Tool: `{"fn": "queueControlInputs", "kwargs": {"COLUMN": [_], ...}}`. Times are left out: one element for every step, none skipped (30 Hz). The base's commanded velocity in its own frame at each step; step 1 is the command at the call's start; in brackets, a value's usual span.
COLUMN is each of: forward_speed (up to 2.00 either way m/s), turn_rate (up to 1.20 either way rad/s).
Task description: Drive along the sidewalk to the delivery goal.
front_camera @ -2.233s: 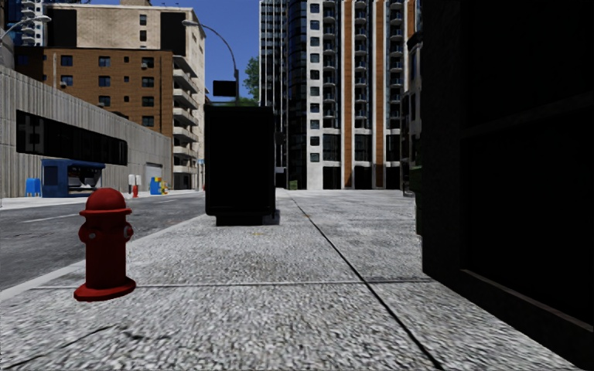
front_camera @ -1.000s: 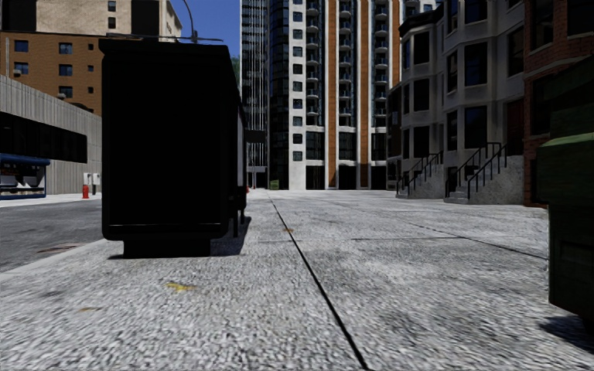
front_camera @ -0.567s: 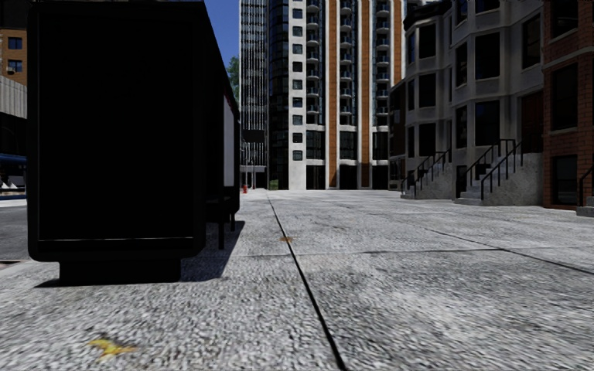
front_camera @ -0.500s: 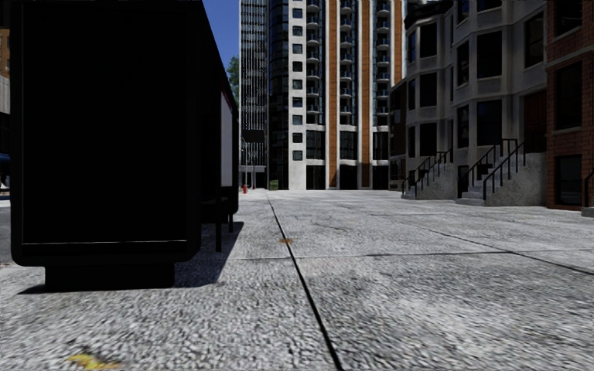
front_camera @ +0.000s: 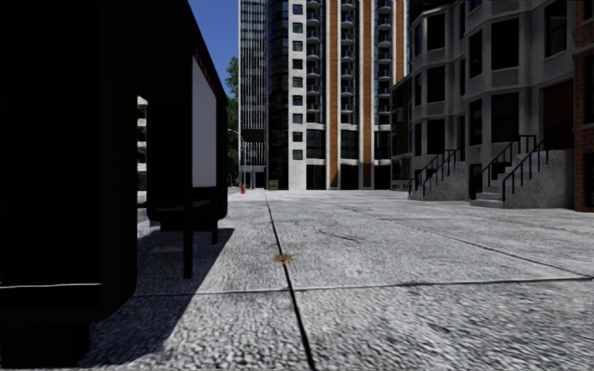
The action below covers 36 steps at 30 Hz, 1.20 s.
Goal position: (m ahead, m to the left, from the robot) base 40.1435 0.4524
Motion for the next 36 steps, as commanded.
{"fn": "queueControlInputs", "kwargs": {"forward_speed": [2.00,2.00,2.00,2.00,2.00,2.00,2.00,2.00,2.00,2.00,2.00,2.00,2.00,2.00,2.00,2.00,2.00,2.00,2.00,2.00,2.00,2.00,2.00,2.00,2.00,2.00,2.00,2.00,2.00,2.00,2.00,2.00,2.00,2.00,2.00,2.00], "turn_rate": [0.00,0.00,0.00,0.00,0.00,0.00,0.00,0.00,0.00,0.00,0.00,0.00,0.00,0.00,0.00,0.00,0.00,0.00,0.00,0.00,0.00,0.00,0.00,0.00,0.00,0.00,0.00,0.01,0.01,0.03,0.03,0.08,0.10,0.10,0.11,0.11]}}
